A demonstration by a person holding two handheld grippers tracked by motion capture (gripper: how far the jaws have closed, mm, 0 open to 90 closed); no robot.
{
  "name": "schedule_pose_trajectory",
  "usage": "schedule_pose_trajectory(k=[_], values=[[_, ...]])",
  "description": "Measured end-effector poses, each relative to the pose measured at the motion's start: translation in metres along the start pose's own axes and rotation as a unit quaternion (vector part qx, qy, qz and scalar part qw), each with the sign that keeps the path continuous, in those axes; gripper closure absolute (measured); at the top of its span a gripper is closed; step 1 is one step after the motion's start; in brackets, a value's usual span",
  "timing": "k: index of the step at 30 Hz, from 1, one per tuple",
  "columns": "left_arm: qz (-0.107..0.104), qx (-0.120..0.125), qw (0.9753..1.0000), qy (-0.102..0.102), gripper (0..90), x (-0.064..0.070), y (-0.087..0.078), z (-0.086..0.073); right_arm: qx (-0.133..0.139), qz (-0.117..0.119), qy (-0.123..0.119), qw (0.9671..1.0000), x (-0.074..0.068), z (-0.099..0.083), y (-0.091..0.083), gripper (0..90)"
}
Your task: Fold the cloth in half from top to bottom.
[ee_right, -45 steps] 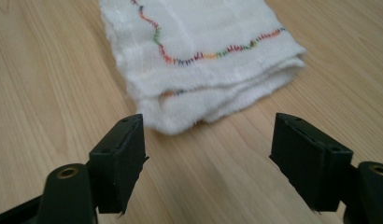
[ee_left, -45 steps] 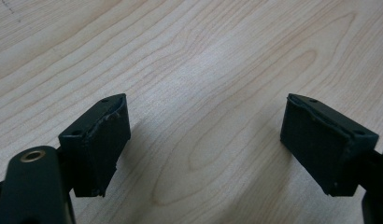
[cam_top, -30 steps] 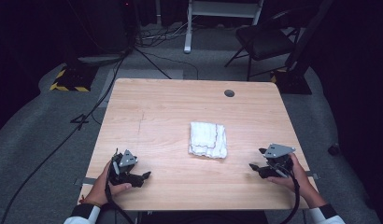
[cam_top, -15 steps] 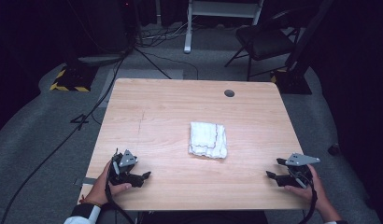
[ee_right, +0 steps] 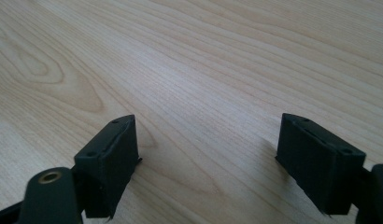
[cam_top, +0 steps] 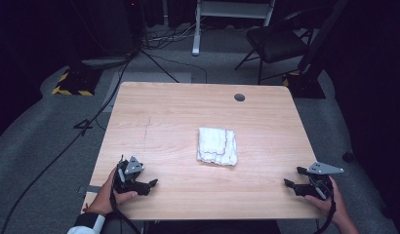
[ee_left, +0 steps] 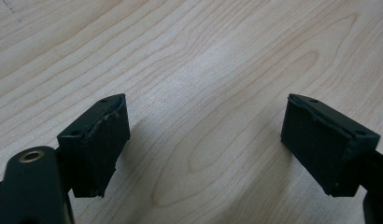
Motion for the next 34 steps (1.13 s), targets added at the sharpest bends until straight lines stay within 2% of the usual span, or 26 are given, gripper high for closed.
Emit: schedule_pose_trajectory(k=[34], values=[[-0.001,0.0,1.0,-0.001,15.2,-0.0012,0.0019,0.0023,-0.002,-0.003,0.003,1.0,0.0002,0.0004,0.0006,20.2]])
Point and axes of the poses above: each handheld gripper's, and its own axes: y roughly forward along the jaws, z roughly out of its top, x roughly to its right, the point moved 9 cm from there along y, roughly forward along the jaws, and after that the axes turned 12 degrees about -z, right-handed, at the moved point
